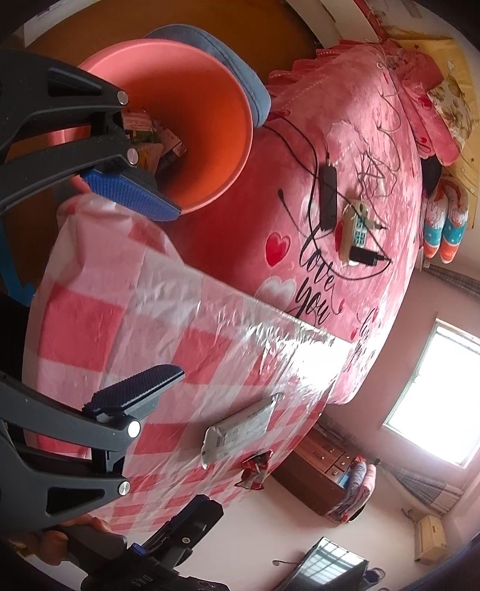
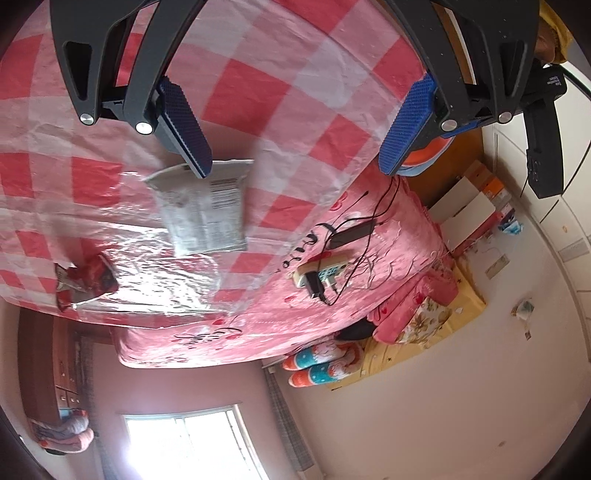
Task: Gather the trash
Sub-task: 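Move both tools back over the table toward the white packet and red bag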
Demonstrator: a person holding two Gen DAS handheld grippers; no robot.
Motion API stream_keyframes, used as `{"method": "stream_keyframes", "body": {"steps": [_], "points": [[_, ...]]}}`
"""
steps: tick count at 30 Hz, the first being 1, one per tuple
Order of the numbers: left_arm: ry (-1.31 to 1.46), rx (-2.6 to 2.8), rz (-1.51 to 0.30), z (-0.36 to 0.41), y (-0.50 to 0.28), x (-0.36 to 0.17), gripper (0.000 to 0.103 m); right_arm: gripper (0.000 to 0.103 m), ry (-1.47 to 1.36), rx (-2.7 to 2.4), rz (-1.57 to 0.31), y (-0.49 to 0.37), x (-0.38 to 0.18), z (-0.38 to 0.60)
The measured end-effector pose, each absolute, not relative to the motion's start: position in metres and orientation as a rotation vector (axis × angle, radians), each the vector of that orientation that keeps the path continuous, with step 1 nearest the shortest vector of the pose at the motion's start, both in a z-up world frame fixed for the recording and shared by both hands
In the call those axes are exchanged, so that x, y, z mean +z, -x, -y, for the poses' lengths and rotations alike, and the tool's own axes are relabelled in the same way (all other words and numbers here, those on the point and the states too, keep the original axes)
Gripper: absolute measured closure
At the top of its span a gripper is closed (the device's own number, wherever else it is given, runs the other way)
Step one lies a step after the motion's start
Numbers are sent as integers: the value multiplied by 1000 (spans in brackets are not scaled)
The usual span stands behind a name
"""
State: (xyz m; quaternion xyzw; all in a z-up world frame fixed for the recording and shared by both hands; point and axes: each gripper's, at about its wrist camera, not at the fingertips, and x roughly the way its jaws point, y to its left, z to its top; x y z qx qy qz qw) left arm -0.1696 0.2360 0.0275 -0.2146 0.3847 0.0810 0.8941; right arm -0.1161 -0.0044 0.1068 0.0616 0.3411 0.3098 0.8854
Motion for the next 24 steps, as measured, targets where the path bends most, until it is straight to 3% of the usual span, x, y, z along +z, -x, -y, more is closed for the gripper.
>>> {"method": "stream_keyframes", "body": {"steps": [24], "points": [[345, 41, -856, -155, 118, 29, 22, 12, -289, 506, -712, 80, 91, 95]]}}
